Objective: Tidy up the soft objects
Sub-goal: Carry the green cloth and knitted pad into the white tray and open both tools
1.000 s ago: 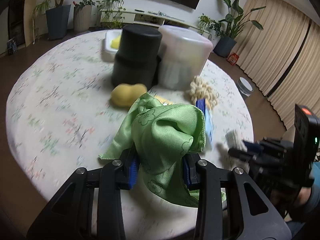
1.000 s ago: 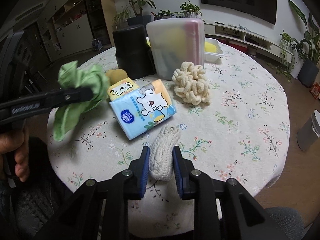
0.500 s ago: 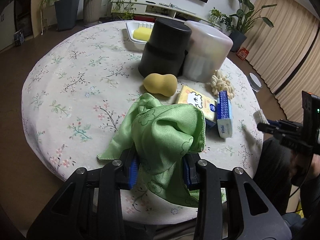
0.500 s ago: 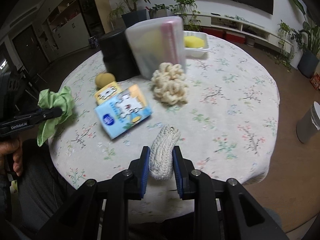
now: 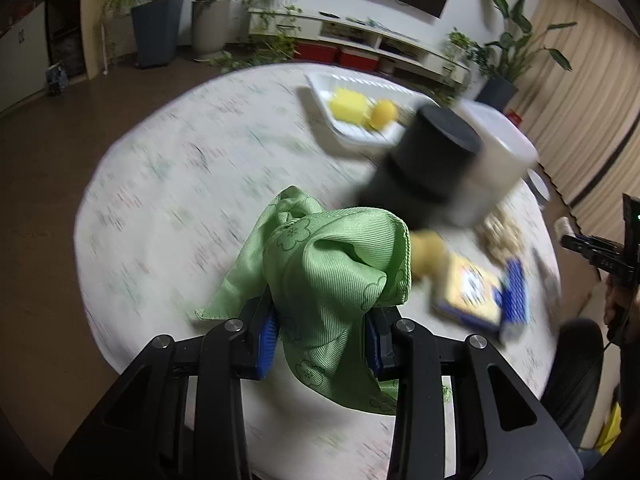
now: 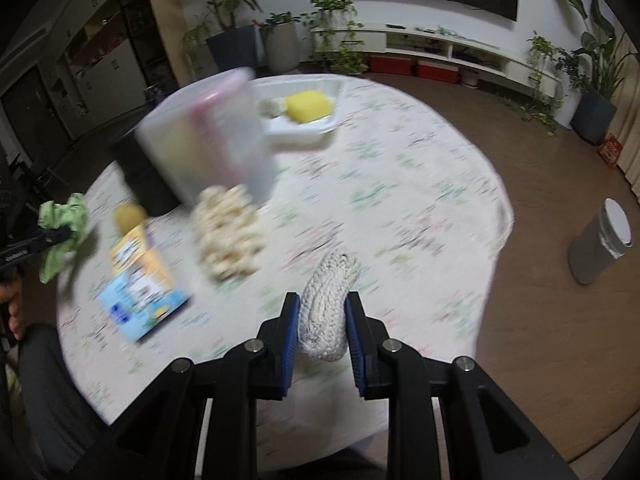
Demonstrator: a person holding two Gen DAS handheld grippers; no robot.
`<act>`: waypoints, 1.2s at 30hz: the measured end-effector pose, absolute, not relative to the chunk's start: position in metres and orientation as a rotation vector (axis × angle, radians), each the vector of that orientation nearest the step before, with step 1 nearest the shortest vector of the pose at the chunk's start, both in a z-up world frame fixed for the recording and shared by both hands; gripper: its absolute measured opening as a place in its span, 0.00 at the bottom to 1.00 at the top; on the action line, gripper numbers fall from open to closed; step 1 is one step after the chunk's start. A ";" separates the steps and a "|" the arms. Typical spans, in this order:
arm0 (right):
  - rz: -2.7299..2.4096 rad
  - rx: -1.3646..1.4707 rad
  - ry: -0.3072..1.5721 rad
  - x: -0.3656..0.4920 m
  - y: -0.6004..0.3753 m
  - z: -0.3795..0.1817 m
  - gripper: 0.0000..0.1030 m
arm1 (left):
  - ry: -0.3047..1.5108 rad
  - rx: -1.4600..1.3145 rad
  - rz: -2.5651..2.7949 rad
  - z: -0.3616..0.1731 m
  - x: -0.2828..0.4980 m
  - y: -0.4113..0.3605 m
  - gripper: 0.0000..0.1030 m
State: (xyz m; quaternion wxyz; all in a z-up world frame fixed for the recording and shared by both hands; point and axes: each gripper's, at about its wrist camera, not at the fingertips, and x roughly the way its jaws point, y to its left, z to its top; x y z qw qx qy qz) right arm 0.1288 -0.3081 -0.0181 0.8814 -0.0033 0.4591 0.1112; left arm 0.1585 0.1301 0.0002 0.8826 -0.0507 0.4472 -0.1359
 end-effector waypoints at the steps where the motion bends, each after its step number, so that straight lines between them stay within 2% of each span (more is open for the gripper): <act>1: 0.213 -0.014 0.952 0.138 -0.316 -0.016 0.24 | 0.925 -0.101 -0.279 0.003 0.167 0.134 0.31; 8: 0.107 -0.046 0.940 0.216 -0.369 -0.005 0.24 | 0.889 0.003 -0.268 0.033 0.239 0.134 0.31; 16: 0.137 -0.090 0.900 0.328 -0.377 0.024 0.24 | 0.879 0.135 -0.345 0.049 0.329 0.088 0.31; 24: 0.306 -0.228 0.883 0.414 -0.307 0.042 0.24 | 0.890 0.251 -0.472 0.045 0.401 0.028 0.31; 36: 0.587 -0.459 0.940 0.459 -0.176 -0.006 0.24 | 0.971 0.351 -0.602 -0.003 0.431 -0.025 0.32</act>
